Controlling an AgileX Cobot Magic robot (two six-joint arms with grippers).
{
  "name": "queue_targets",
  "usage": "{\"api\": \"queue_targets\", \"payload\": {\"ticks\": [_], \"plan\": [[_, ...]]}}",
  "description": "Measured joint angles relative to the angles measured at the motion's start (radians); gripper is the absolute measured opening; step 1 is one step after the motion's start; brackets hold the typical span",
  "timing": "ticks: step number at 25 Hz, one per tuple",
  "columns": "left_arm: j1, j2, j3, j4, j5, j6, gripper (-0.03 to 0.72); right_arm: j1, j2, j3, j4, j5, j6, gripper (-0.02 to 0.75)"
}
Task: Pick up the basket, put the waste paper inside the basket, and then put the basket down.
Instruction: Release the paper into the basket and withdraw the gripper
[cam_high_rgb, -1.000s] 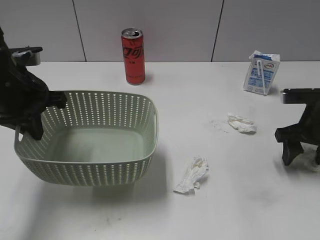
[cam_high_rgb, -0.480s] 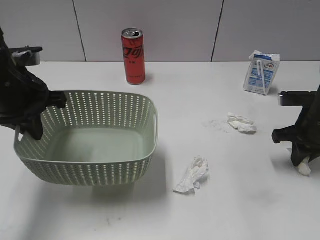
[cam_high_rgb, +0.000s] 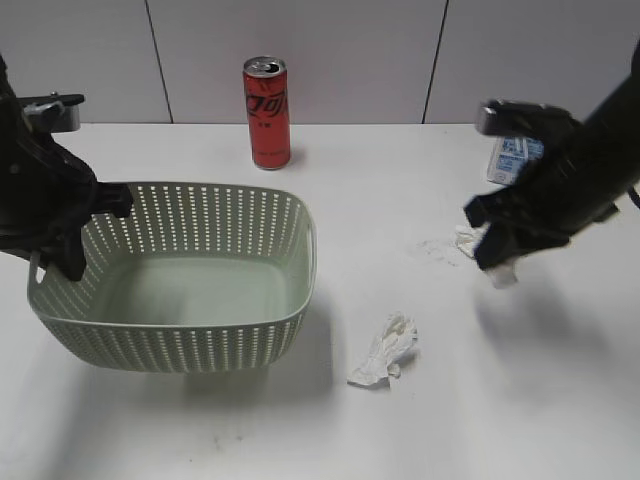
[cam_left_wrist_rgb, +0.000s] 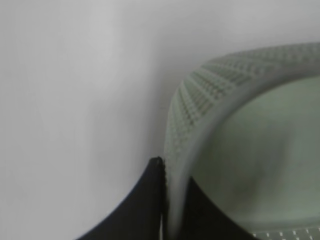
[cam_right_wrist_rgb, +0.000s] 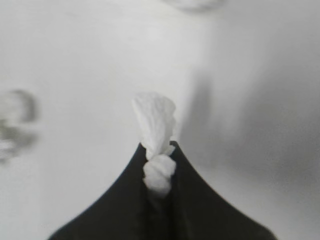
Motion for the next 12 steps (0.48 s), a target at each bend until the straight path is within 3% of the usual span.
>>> {"api": "queue_targets", "payload": {"ticks": [4,9,12], "plan": [[0.0,0.0,0.0,0.0,0.0,0.0,0.006,0.207,-0.126,-0.086,0.118,-0.015,-0.095,0.03],[0.0,0.0,0.0,0.0,0.0,0.001,0.006,0.461,-0.156,-0.24,0.143,-0.117,-0.117,0.027],[0.0,0.0,0.0,-0.001,0.0,0.001,0.006,0.569,-0.13,-0.289,0.144,-0.221,-0.124,0.027]]}}
